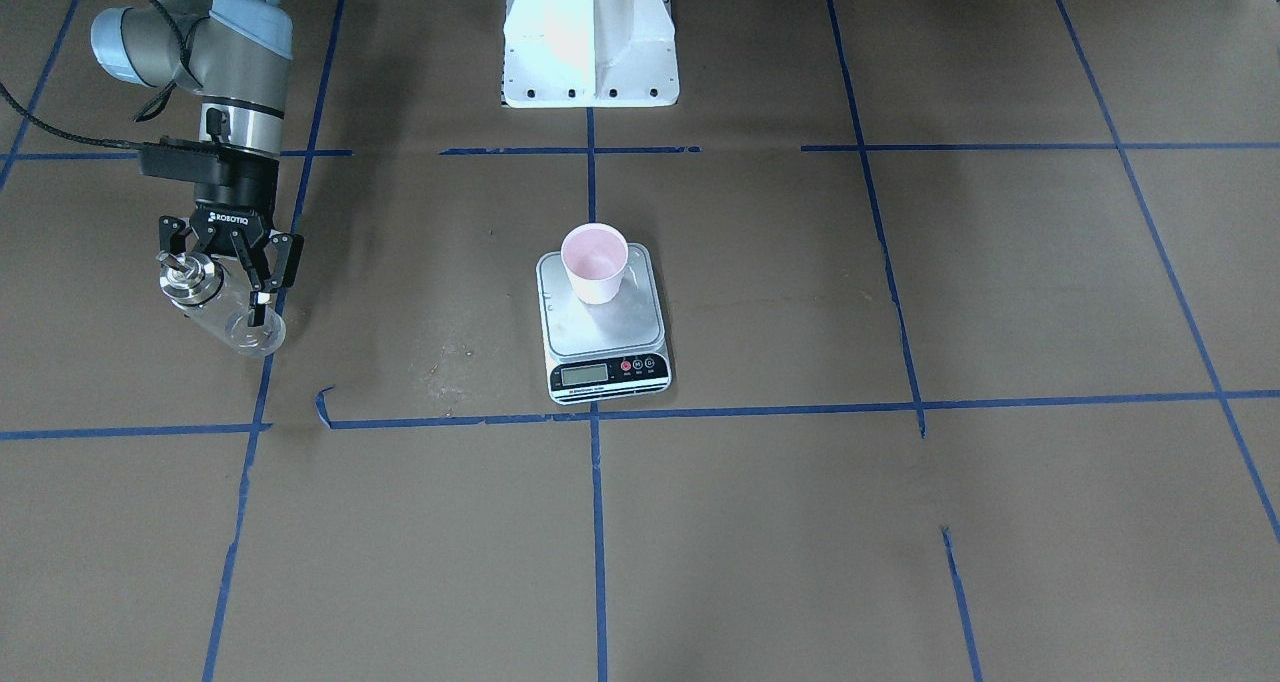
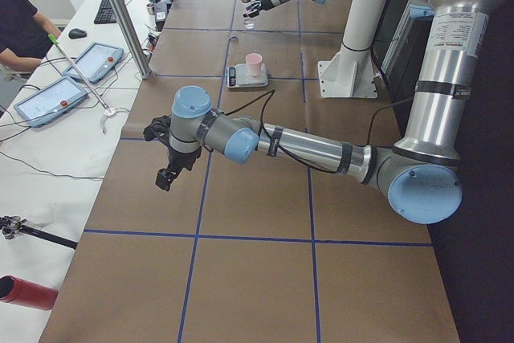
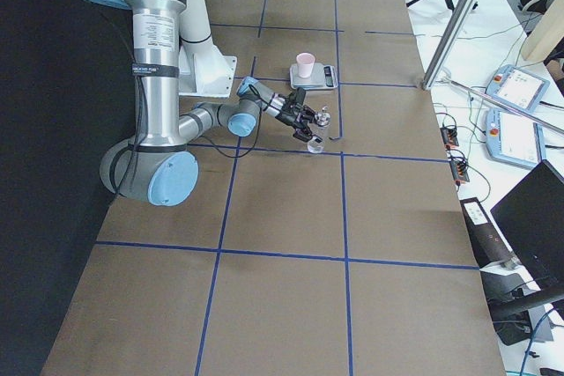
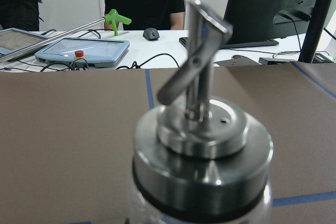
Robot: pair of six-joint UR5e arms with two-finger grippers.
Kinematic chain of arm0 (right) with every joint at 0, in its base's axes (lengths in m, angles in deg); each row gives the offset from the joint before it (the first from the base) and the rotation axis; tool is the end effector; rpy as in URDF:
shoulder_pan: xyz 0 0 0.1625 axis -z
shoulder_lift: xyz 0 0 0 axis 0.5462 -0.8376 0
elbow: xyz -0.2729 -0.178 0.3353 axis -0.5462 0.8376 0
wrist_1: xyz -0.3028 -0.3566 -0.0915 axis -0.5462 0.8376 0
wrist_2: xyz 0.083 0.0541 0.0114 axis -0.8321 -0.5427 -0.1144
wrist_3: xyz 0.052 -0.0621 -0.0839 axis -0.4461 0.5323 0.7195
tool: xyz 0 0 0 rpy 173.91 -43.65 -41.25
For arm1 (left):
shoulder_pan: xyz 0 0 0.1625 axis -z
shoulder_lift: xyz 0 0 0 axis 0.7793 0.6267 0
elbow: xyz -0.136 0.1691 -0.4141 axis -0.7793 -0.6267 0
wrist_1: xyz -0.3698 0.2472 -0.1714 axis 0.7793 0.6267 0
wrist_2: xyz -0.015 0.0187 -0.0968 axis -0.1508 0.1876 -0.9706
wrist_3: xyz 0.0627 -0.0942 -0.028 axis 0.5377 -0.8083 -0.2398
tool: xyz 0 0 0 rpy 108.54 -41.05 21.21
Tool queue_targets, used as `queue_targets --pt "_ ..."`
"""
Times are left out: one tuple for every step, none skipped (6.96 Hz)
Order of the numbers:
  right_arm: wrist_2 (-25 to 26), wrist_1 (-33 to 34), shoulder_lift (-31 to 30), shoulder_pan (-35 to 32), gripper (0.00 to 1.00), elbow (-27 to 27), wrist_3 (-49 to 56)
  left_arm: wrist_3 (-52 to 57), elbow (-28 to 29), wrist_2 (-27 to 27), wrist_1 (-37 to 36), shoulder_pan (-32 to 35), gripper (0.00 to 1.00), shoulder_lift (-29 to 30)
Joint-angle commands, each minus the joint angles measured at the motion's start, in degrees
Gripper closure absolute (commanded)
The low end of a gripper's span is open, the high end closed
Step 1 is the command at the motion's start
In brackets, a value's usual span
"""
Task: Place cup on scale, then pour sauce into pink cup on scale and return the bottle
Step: 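Lower the sauce bottle to its spot and open the right gripper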
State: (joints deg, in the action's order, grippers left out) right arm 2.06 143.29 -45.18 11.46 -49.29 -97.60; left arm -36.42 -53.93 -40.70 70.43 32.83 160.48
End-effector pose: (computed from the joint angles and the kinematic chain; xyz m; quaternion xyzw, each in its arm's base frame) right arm -0.4406 -0.4081 0.4884 0.4387 -0.2663 0.2534 0.8200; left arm 0.0024 -0.6495 0.5619 0.2401 0.2938 0.1829 0.9070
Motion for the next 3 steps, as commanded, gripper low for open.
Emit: queue_targets --pt "0.31 -6.9 0.3 0.12 1.0 4.66 -0.14 -0.09 0.14 0.0 0.0 0.0 0.0 0.38" --pt "0.4 -6.92 0.65 0.12 1.0 4.51 0.03 -0.09 0.14 0.0 -0.08 0.0 0.0 0.38" --pt "0.58 -6.83 0.65 0.29 1.0 4.77 0.21 -0.09 0.14 0.0 -0.08 0.0 0.0 0.38"
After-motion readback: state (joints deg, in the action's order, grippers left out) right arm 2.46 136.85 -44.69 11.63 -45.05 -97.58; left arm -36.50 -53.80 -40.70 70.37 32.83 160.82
